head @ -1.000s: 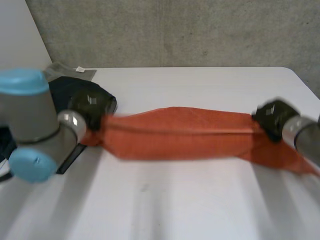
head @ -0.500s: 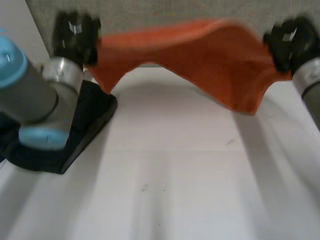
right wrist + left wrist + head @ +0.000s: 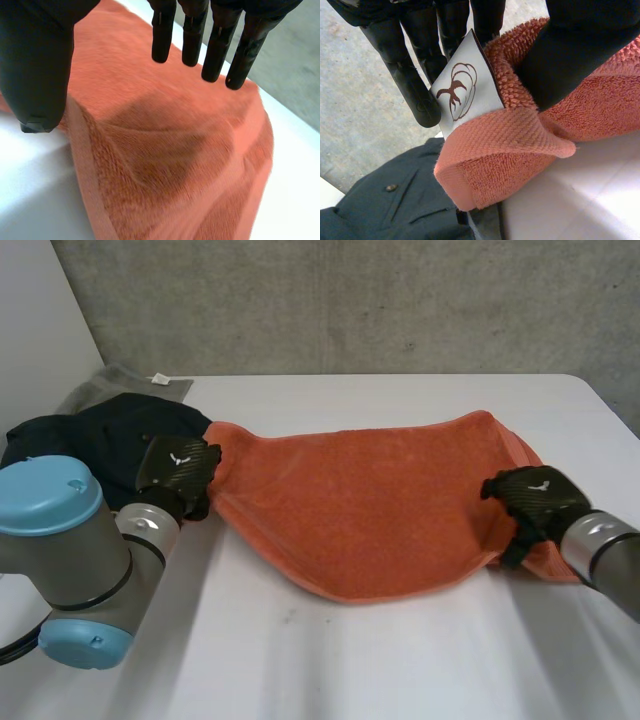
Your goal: Fold the laundry.
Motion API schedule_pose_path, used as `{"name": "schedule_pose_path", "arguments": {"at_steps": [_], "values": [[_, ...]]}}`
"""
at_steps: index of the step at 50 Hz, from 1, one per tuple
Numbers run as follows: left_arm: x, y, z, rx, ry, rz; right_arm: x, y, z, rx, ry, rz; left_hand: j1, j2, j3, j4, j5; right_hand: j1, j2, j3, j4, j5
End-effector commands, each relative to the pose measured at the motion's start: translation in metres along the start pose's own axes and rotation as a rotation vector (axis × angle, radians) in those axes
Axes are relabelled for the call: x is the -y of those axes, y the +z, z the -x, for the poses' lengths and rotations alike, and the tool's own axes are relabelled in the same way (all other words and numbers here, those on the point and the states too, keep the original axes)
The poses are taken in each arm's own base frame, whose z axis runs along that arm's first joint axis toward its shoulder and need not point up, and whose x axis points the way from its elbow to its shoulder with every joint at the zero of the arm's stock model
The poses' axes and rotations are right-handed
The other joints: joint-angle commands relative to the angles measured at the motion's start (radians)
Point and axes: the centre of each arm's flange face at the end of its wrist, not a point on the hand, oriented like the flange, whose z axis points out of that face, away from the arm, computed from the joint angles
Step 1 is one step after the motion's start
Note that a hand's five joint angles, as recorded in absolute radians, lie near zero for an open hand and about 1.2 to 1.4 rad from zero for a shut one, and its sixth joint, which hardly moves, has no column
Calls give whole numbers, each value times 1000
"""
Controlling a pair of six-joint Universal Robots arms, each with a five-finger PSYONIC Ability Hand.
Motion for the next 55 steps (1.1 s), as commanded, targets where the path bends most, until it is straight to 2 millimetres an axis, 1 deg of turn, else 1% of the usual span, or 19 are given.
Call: {"name": "schedule_pose_path", "arguments": {"at_steps": [1,4,11,14,20,24,28,34,41,45,47,50,53,55], "values": [[7,-5,4,8,-38,-14,-12,-16,-43,-130,249,40,270,196,205,193,243,-108,-154,-157,-155,-155],[6,-5,3,7,-57,-12,-18,-23,-51,-145,295,59,270,196,205,193,243,-108,-154,-157,-155,-155],[5,-5,4,8,-74,-10,-30,-30,-56,-99,349,98,270,196,205,193,243,-87,-134,-137,-134,-135],[6,-5,5,9,-75,-11,-34,-31,-58,-89,342,104,270,196,205,193,243,-79,-125,-128,-126,-126],[5,-3,7,17,-75,-9,-43,-32,-55,-41,253,106,270,196,205,193,243,-49,-95,-99,-96,-97],[5,-3,9,21,-76,-8,-47,-29,-53,-20,208,113,270,196,205,193,243,42,-4,-8,-5,-6],[5,-2,9,24,-76,-10,-55,-20,-54,-21,187,121,270,196,205,193,243,89,43,39,42,42],[5,-2,9,21,-76,-8,-58,-12,-58,-37,161,87,270,196,205,193,243,168,122,118,121,121],[5,-1,10,23,-76,-9,-62,-5,-60,-39,158,92,270,196,205,193,243,227,180,177,180,179],[5,-1,10,23,-76,-9,-59,-1,-59,-36,142,74,270,196,205,193,243,426,380,376,379,379],[5,-1,10,25,-76,-9,-58,3,-58,-32,128,63,270,196,205,193,243,640,594,590,593,593],[5,-1,10,26,-76,-7,-58,6,-59,-40,122,62,270,196,205,193,243,1032,986,982,985,985],[5,-4,12,28,-77,6,-52,8,-69,-89,106,60,270,196,205,193,243,1033,987,984,986,986],[5,-6,13,25,-77,17,-49,7,-72,-97,100,54,270,196,205,193,243,1033,987,984,986,986]]}}
